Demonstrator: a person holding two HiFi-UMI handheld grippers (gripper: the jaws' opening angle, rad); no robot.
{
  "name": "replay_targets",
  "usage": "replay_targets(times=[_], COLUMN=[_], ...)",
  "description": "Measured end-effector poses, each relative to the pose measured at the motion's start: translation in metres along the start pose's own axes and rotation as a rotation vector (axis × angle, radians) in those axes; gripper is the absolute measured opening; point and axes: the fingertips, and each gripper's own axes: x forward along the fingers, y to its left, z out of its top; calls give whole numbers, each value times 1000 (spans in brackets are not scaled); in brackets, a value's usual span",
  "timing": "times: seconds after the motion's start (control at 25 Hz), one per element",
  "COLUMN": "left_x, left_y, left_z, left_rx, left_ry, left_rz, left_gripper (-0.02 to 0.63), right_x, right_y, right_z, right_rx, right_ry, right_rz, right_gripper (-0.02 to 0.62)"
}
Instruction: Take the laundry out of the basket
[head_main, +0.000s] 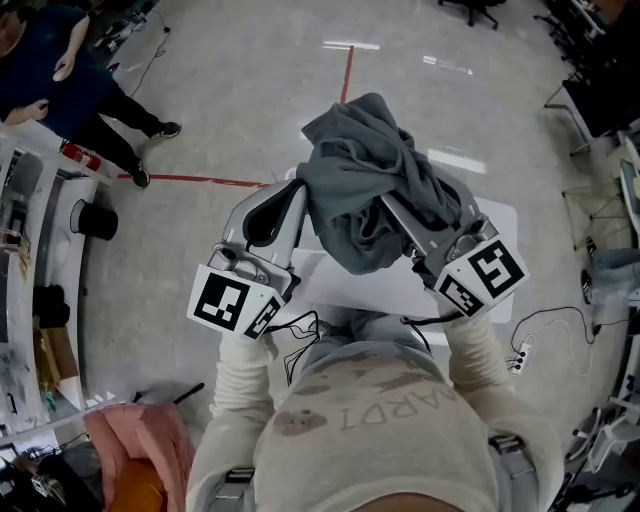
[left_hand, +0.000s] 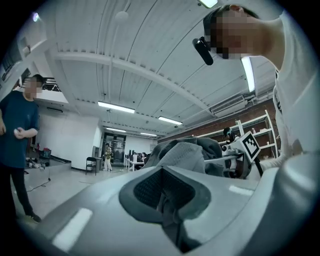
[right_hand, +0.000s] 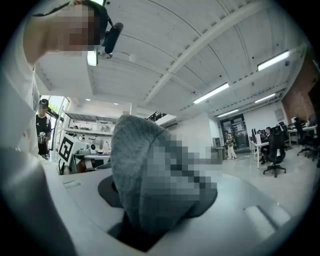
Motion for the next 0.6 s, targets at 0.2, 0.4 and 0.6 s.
replay_targets(times=[0.2, 0.4, 0.6], left_x=[-7, -11, -14], left_y=[-5, -11, -19], left_z=[11, 14, 21], left_rx=[1, 0, 8], left_ry=[-16, -25, -33], left_rz=[-8, -14, -21], left_gripper=[0, 0, 0], right_x=[-18, -27, -33], right_y=[-2, 2, 5], right_z=[12, 19, 22], right_rx=[83, 78, 55], right_ry=[-67, -93, -94], right_rz=[-31, -52, -78], right_gripper=[213, 215, 215])
